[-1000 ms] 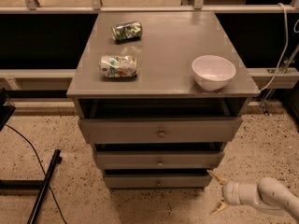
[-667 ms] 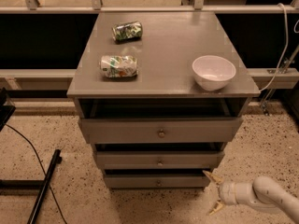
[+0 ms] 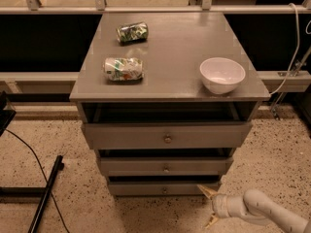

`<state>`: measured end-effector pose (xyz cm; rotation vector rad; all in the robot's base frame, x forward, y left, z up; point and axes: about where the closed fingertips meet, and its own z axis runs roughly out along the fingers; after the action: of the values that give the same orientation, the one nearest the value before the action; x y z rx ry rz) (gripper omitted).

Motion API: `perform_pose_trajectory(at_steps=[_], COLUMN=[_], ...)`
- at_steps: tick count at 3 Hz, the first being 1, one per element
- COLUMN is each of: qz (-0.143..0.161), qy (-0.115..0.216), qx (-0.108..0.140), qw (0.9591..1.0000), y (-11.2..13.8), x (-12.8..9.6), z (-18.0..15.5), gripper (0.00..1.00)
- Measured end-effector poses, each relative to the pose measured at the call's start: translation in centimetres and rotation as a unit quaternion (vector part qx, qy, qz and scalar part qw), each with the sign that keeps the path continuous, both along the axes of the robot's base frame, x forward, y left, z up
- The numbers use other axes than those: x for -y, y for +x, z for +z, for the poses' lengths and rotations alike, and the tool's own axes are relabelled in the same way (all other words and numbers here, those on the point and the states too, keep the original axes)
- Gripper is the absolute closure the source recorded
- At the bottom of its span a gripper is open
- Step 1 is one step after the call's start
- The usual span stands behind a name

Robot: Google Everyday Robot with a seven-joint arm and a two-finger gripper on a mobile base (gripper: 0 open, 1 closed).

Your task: Open bottom drawer

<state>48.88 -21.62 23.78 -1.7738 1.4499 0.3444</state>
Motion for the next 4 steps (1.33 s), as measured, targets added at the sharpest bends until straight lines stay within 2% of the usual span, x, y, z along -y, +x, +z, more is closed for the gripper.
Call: perform_pose_trajectory(at_steps=[1, 2, 4], qz=[-0.004, -0.004, 0.000], qy=[-0.014, -0.014, -0.074], qx=[0.007, 0.007, 0.014], qw=[0.9999, 0.9999, 0.9971], y=[3.06, 3.06, 3.92], x=[-1.17, -1.17, -2.06], z=[-2.84, -2.85, -3.55], gripper=[0.00, 0.00, 0.00])
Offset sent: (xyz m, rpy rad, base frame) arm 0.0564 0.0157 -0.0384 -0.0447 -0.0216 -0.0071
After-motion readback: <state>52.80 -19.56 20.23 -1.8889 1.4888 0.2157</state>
